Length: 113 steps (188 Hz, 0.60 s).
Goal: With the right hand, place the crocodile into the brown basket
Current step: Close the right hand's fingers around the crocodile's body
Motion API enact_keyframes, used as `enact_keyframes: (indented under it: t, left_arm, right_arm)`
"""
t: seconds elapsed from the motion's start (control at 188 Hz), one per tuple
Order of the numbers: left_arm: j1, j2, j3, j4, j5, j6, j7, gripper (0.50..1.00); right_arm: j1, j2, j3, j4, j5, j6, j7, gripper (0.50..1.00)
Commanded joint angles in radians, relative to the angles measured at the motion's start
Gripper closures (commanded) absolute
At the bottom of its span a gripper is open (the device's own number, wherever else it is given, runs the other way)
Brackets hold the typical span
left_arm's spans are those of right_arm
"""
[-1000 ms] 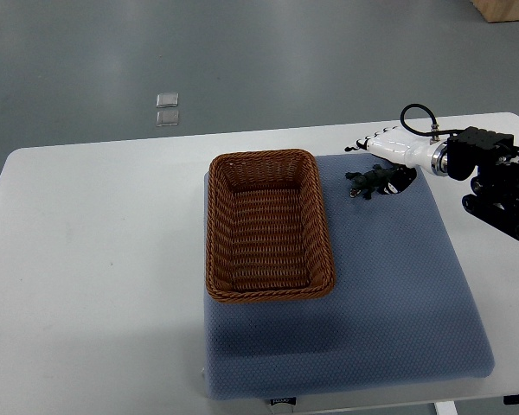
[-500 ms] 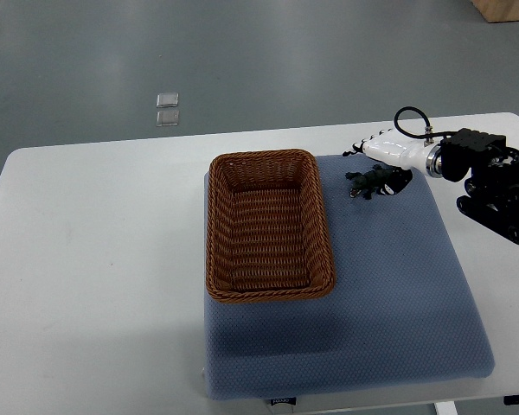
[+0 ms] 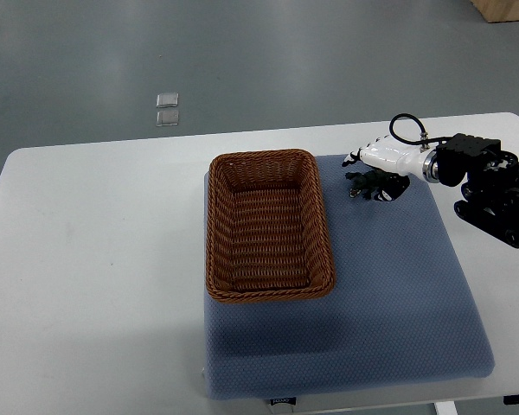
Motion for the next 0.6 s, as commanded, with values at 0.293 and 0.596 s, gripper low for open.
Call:
enact_keyframes:
  t: [0.293,0.596]
  left_arm:
    - [0.0,0.0,0.0,0.002,0.0,0.0,0.0,0.5]
    - [0.0,0.0,0.0,0.0,0.0,0.0,0.0,0.5]
  right_arm:
    - [0.0,0.008,-0.026,0.0,-0.002,0.003,0.0,0.754]
    - [0.003,0.005,-0.028,0.0,-0.003,0.004,0.0,0.82]
